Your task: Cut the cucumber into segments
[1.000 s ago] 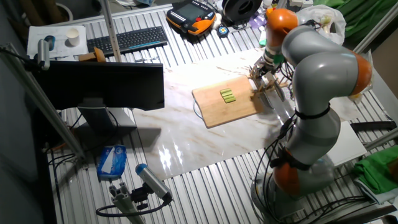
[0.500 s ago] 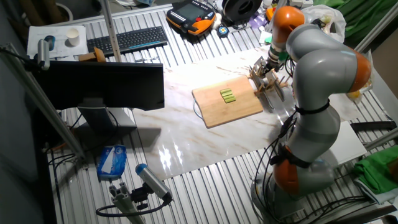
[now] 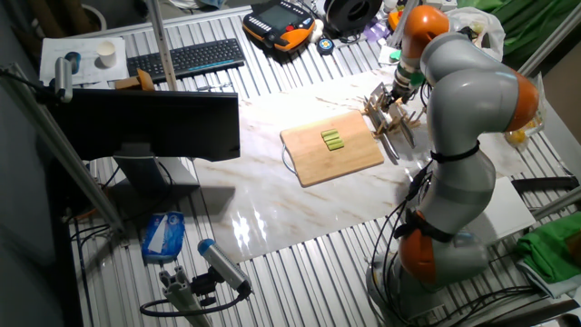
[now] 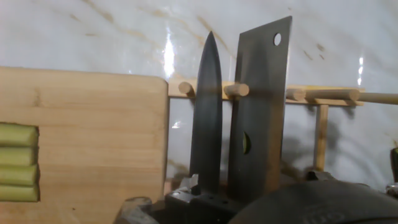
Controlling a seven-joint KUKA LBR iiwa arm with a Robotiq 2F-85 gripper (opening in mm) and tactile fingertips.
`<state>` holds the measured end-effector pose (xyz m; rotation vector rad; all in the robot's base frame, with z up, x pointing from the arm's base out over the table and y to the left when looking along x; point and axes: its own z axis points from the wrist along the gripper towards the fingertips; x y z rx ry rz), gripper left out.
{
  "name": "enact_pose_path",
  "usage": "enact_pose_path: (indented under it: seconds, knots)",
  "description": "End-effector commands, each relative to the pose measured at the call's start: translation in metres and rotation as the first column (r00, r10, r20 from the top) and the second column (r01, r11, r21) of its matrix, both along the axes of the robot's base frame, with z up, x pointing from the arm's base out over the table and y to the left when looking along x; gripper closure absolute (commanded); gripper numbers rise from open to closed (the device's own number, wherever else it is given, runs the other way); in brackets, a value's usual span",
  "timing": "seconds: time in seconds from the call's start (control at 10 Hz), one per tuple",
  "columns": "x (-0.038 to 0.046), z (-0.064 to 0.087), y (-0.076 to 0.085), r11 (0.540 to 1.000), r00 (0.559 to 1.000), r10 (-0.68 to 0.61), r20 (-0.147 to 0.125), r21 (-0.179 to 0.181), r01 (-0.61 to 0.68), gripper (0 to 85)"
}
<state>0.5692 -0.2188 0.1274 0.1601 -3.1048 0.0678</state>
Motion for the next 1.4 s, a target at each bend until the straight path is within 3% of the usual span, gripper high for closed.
enact_pose_path:
  seconds: [0.0,0.7,1.1,1.3]
  knots:
    - [0.0014,-0.004,-0.002,1.0,1.0,0.003,0.001,-0.001,-0.003,0.0]
    - [0.0082,-0.024,-0.013,1.0,1.0,0.003,0.019,0.011,-0.004,0.0]
    - [0.0154,-0.037,-0.01,0.999,1.0,-0.008,0.015,0.037,0.007,0.0]
    - [0.0121,-0.043,-0.005,0.999,1.0,-0.014,0.002,0.049,0.014,0.0]
